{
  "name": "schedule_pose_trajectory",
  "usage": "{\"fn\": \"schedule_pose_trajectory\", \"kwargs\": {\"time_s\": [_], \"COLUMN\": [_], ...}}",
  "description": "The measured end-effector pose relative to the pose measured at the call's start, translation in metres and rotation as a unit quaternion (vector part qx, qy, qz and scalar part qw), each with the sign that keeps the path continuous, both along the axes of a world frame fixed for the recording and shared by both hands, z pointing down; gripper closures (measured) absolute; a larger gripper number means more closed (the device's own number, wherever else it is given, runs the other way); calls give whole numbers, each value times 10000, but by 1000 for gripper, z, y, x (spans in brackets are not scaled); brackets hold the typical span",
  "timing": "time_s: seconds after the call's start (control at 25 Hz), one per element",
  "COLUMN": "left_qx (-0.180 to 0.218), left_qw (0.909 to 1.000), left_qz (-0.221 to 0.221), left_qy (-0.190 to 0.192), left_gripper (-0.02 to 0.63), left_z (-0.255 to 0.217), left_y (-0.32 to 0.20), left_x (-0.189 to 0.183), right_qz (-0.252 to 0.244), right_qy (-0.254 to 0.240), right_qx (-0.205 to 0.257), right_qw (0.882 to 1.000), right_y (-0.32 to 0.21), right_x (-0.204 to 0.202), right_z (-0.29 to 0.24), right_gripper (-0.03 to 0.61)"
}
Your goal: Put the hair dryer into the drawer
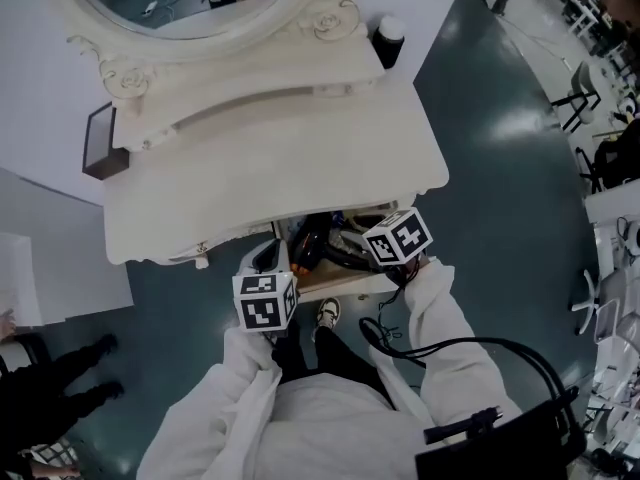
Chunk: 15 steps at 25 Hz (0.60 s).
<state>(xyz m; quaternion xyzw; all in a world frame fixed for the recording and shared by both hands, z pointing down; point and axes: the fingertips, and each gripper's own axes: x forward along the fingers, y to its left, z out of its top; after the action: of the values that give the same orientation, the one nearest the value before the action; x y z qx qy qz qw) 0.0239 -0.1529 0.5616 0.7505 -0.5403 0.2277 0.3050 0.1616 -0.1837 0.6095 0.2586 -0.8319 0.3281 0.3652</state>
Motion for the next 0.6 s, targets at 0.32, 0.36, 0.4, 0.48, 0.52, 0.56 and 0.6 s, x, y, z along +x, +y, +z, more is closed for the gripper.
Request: {"fn": "schedule_pose_trajectory", "kwargs": {"time_s": [0.32,0.36,0.4,0.48,0.52,0.56,0.6], "left_qx": [393,450,507,608,649,684,714], "left_qw": [9992,9989,9986,9981,9978,9975,9973], "left_qz": [91,89,86,77,67,53,37], "left_qy": [56,67,80,112,129,145,159], "left_gripper": [618,618,618,618,618,618,618], "left_z": [-36,-40,-44,-52,-55,-58,-61], "left_y": [-16,-18,-19,-22,-23,-24,-24], "left_x": [11,12,13,14,15,15,15], "right_qz": [1234,1317,1394,1557,1655,1761,1867], "right_qy": [-431,-500,-568,-740,-847,-957,-1048], "right_qx": [344,414,482,570,594,609,623], "right_qw": [9908,9892,9874,9834,9808,9778,9748], "right_y": [-5,-6,-6,-8,-9,-10,-11], "right_x": [-2,-5,-7,-13,-15,-16,-17], "right_z": [-47,-54,-61,-71,-76,-82,-89], "right_gripper": [390,393,396,409,419,429,443]}}
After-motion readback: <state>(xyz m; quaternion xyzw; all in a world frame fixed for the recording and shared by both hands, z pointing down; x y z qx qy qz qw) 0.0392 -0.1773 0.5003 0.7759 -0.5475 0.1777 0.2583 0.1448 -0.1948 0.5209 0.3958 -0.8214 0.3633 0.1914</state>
